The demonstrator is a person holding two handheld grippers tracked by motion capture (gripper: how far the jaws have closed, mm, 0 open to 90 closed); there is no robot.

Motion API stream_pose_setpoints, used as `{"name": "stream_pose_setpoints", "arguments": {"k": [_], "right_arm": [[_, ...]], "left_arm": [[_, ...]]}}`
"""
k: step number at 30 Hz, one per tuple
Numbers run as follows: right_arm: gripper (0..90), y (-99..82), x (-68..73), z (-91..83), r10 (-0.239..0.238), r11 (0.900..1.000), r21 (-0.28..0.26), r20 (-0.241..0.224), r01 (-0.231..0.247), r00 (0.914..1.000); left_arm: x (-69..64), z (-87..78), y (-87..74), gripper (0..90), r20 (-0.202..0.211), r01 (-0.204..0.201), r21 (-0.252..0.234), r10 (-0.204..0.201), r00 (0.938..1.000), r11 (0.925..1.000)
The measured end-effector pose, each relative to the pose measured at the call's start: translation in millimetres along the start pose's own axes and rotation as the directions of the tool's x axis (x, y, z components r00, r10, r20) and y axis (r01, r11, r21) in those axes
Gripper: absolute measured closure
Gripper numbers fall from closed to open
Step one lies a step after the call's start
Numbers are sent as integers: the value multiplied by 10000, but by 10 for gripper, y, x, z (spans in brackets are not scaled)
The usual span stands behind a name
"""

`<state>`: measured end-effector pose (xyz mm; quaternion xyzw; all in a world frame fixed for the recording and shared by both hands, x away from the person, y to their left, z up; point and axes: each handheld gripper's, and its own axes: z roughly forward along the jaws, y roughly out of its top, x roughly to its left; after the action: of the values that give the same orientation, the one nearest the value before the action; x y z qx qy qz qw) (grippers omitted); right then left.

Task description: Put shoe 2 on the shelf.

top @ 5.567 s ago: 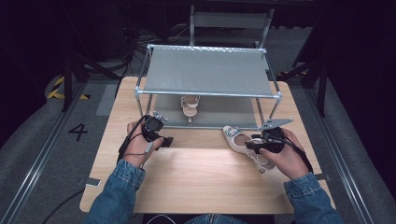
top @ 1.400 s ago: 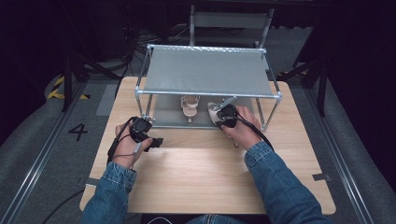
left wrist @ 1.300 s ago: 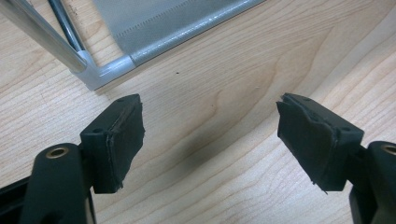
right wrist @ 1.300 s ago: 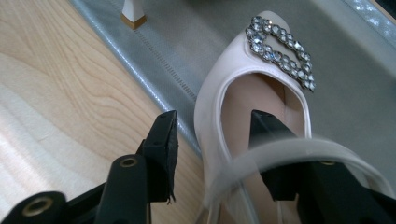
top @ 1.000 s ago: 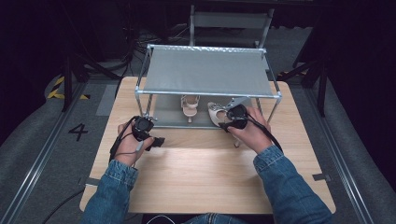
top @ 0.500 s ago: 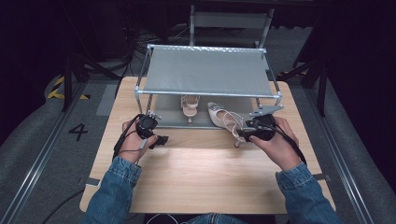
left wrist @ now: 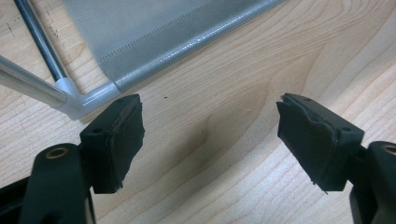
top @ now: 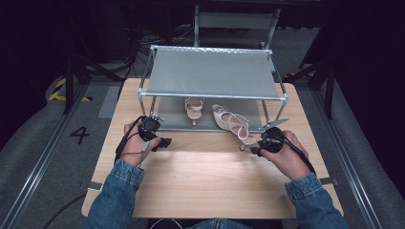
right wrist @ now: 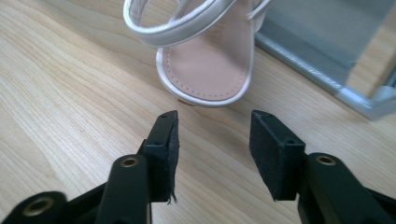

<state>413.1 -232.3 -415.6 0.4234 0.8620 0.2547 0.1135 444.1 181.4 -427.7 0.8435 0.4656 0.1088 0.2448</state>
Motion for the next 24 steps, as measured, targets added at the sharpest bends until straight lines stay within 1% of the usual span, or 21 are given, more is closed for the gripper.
{"name": "stream_pose_setpoints", "arguments": {"k": [1,3,6,7,8,9,13,15,16,18,20,21,22,23,24], "right_arm": [[579,-4,4,48,0,10000,-63,-19,0,10000],[607,-7,8,112,-25,9999,-141,-89,24,10000],[622,-16,23,205,-70,9996,-282,-256,63,9996],[622,-16,23,205,-70,9996,-282,-256,63,9996],[622,-20,28,236,-163,9991,-399,-249,153,9996],[622,-20,30,262,-156,9985,-537,-270,142,9995],[630,-43,26,373,61,9964,-838,-255,-82,9997],[670,-48,23,413,165,9947,-1011,-229,-188,9996],[687,-46,21,422,199,9933,-1135,-228,-223,9995],[725,-36,25,416,278,9894,-1412,-378,-329,9989],[752,-8,46,383,214,9834,-1790,-390,-281,9990],[765,7,55,367,138,9806,-1951,-279,-190,9995],[765,7,55,367,138,9806,-1951,-279,-190,9995],[784,26,71,347,209,9771,-2109,-327,-273,9992],[788,46,82,335,156,9766,-2136,-368,-231,9992]], "left_arm": [[-4,-4,1,232,17,-2,106,2,10000,9999],[-6,-2,2,232,4,-22,86,22,10000,10000],[-7,1,3,232,-15,-8,130,8,10000,9999],[-7,1,3,231,-15,-8,130,8,10000,9999],[-8,6,2,231,-26,-26,167,27,10000,9999],[-8,13,2,231,6,-53,132,53,10000,9999],[-8,10,-6,231,-43,-30,142,30,10000,9999],[3,0,-13,231,-42,-10,98,10,10000,10000],[4,-5,-18,231,-32,33,119,-32,10000,9999],[11,-10,-23,230,-101,2,92,-1,9999,10000],[10,-10,-34,231,-86,67,76,-66,9999,9999],[8,-13,-43,230,-111,109,99,-108,9999,9999],[8,-13,-43,231,-111,109,99,-108,9999,9999],[11,-14,-52,231,-95,138,75,-137,9999,9999],[18,-25,-59,231,-130,101,135,-100,9999,9999]]}}
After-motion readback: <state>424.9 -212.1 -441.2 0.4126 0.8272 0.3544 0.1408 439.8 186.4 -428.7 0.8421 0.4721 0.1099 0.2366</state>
